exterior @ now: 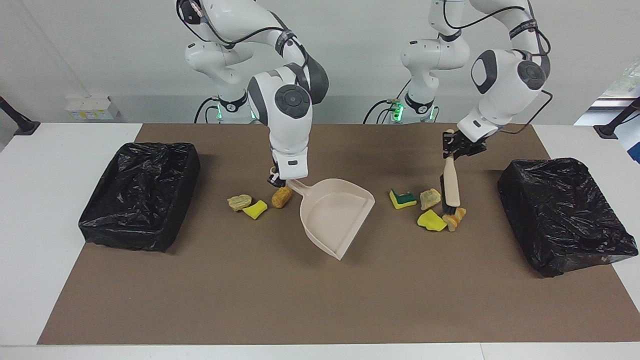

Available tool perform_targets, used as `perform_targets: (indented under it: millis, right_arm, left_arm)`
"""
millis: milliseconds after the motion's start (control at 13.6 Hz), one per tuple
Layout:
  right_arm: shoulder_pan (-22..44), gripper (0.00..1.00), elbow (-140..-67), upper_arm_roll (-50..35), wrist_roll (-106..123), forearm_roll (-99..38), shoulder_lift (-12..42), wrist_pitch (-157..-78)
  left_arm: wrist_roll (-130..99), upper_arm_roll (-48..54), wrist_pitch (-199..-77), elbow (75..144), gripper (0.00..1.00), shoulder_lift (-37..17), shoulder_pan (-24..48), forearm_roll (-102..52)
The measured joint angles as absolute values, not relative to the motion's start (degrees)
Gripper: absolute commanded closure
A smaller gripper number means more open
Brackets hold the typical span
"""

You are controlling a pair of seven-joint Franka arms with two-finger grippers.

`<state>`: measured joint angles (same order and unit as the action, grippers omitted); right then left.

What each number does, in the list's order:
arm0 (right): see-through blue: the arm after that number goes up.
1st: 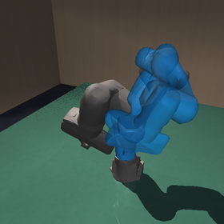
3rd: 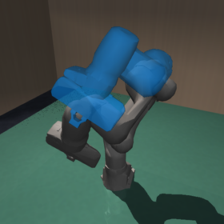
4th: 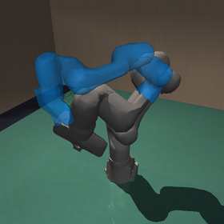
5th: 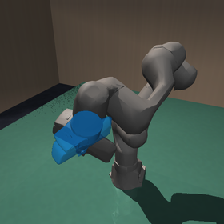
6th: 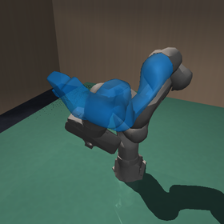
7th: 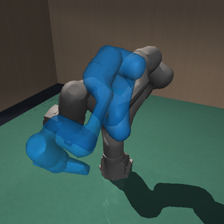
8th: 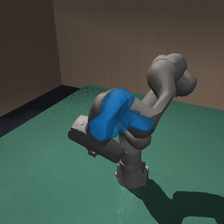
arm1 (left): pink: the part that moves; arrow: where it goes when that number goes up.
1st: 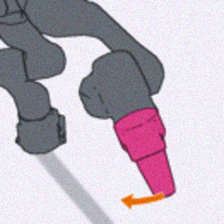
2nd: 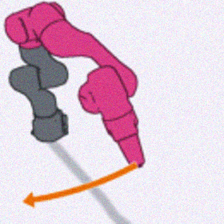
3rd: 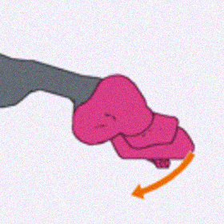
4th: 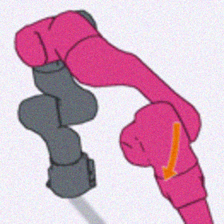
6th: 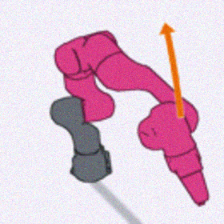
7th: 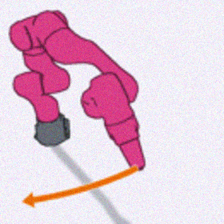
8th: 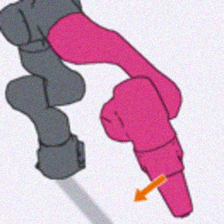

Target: Sweep and dump trash in bin

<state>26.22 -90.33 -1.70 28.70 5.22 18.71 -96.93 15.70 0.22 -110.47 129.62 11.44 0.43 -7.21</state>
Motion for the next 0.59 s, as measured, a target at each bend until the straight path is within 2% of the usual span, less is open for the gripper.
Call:
perform_targets:
  millis: [221, 589]
  right_arm:
    - [28.0, 1.0, -93.5, -1.7, 30.8, 6.5, 17.7, -96.4]
    - [28.8, 1.0, -94.4, -1.7, 32.3, 7.0, 16.8, -94.8]
  left_arm:
    - [19.9, 0.2, -110.0, 129.0, 1.0, 10.5, -6.3, -1.3]
    - [22.4, 0.7, -108.5, 129.1, 1.0, 7.1, -7.8, 5.0]
